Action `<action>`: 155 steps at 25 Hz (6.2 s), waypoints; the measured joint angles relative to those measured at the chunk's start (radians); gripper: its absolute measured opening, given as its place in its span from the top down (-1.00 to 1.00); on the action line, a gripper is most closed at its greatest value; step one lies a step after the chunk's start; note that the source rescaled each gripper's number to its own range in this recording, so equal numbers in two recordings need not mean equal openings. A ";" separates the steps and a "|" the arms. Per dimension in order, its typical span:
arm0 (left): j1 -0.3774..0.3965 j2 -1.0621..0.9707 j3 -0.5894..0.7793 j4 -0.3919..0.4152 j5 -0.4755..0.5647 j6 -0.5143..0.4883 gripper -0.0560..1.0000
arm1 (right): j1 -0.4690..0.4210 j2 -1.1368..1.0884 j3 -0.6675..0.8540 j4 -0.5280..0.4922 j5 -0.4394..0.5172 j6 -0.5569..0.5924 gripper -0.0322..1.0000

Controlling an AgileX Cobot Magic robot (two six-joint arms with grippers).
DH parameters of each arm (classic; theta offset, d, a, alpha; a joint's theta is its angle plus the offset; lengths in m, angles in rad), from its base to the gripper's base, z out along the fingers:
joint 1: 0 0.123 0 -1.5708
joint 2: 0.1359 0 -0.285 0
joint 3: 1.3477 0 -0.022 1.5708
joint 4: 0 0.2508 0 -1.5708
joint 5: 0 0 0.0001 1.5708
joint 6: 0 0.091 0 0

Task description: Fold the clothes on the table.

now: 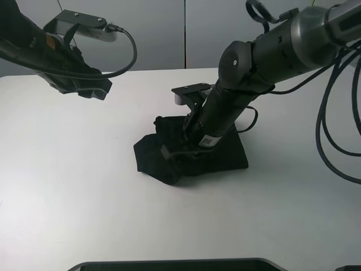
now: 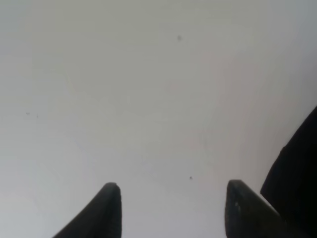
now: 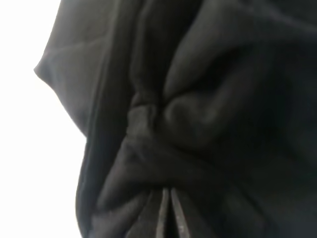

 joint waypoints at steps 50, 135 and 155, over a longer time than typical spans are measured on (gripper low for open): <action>-0.114 0.000 0.000 0.056 -0.022 0.040 -0.25 | -0.001 0.139 -0.248 0.151 0.001 -0.300 0.93; -0.114 -1.219 -0.105 0.216 0.745 -0.113 -0.25 | -0.639 -1.833 -0.159 -1.038 0.650 0.100 -0.87; -0.114 -1.219 0.043 -0.076 0.650 0.215 -0.02 | -0.804 -1.887 0.129 -0.636 0.654 0.084 -0.87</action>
